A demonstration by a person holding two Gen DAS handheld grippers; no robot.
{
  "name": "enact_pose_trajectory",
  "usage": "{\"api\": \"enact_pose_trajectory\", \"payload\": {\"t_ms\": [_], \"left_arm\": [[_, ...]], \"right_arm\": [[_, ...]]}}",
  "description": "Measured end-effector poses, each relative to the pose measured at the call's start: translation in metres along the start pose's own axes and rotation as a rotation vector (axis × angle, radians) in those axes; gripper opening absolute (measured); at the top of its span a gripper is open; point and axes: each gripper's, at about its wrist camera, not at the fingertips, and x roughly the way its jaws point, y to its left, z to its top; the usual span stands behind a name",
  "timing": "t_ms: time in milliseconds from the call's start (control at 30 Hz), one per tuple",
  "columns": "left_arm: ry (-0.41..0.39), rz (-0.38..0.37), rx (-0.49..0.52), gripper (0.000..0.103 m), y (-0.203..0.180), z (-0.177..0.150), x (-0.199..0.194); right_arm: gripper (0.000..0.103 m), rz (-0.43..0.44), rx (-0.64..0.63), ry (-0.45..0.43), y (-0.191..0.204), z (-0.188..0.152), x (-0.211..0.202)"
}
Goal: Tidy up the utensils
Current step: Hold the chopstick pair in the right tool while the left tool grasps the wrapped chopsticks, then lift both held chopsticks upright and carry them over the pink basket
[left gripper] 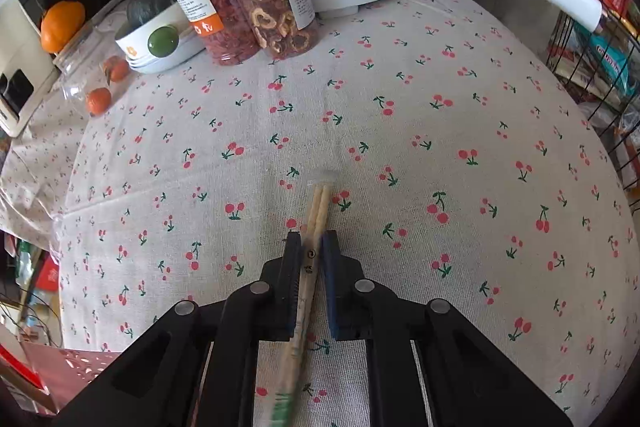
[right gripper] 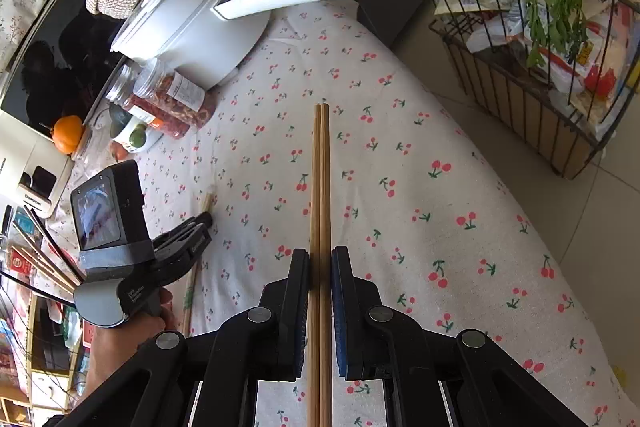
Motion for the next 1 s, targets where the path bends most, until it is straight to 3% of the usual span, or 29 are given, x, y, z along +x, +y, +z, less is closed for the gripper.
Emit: {"api": "enact_pose_trajectory", "payload": {"t_ms": [233,533,767,1000], "left_arm": [[-0.036,-0.107,0.034,0.005,-0.016,-0.024,-0.045],[-0.197,-0.254,0.070,0.005,-0.003,-0.070,-0.141],[-0.364,-0.345,0.064,0.005,0.034,-0.110,-0.216],[-0.520,-0.399,0.006,0.005,0.088,-0.140,-0.264]], "right_arm": [[0.008,-0.001,0.007,-0.044,-0.002,-0.005,-0.016],[0.008,0.018,-0.033,-0.107,0.016,-0.021,-0.040],[0.008,0.026,-0.087,-0.168,0.037,-0.031,-0.053],[0.008,0.051,-0.126,-0.233,0.056,-0.036,-0.057]]}}
